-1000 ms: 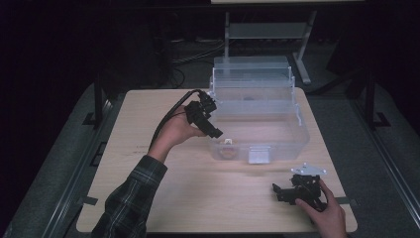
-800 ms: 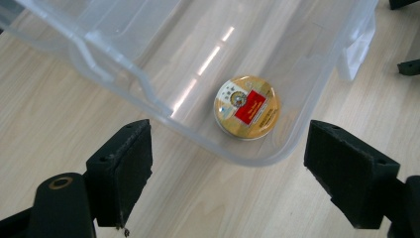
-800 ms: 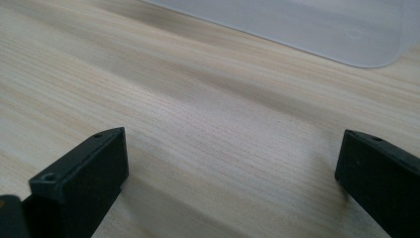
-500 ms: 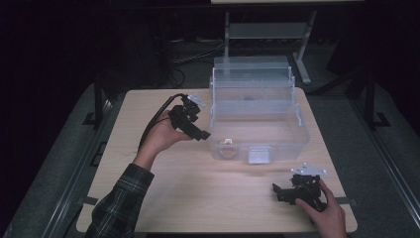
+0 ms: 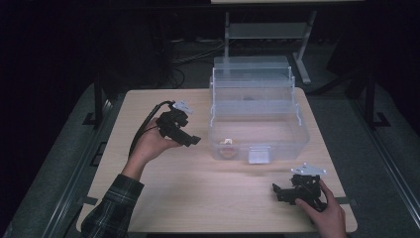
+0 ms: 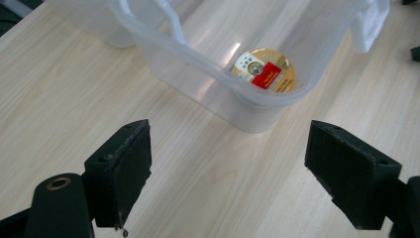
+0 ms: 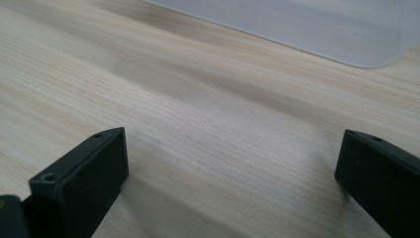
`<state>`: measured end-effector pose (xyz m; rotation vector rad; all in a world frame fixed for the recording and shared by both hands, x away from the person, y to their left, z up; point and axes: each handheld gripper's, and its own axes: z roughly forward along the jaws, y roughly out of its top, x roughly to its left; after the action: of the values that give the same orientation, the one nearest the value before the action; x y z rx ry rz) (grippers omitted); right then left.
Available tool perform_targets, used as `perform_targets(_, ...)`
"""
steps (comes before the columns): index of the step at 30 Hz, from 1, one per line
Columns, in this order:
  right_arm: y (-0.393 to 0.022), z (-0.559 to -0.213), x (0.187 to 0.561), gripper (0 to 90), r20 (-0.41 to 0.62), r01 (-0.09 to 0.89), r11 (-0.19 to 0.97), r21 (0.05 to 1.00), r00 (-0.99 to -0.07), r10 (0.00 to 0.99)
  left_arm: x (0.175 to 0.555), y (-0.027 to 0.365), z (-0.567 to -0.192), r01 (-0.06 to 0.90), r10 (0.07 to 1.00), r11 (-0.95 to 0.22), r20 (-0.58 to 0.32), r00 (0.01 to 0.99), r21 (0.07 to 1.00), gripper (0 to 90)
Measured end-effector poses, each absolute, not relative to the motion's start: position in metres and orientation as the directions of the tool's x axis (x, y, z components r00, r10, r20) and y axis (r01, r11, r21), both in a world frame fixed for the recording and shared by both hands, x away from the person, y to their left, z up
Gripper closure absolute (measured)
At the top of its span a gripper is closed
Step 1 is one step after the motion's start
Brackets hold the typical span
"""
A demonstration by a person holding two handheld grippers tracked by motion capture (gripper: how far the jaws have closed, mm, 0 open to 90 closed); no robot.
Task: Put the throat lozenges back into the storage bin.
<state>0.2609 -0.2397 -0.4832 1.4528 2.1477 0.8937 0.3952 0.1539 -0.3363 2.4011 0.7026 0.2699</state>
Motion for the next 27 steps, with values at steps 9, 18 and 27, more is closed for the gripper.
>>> perform_targets(9, -0.240, -0.483, 0.261, 0.0, 0.028, 0.671, 0.257, 0.696, -0.382, 0.924, 0.383, 0.171, -0.344, 0.425, 0.568, -0.644, 0.026, 0.822, 0.636, 17.5)
perform_targets(18, -0.240, -0.483, 0.261, 0.0, 0.028, 0.671, 0.257, 0.696, -0.382, 0.924, 0.369, 0.186, -0.352, 0.421, 0.582, -0.627, 0.035, 0.812, 0.655, 17.5)
perform_targets(27, -0.240, -0.483, 0.261, 0.0, 0.025, 0.670, 0.259, 0.696, -0.383, 0.923, 0.354, 0.202, -0.365, 0.425, 0.604, -0.603, 0.038, 0.796, 0.675, 17.5)
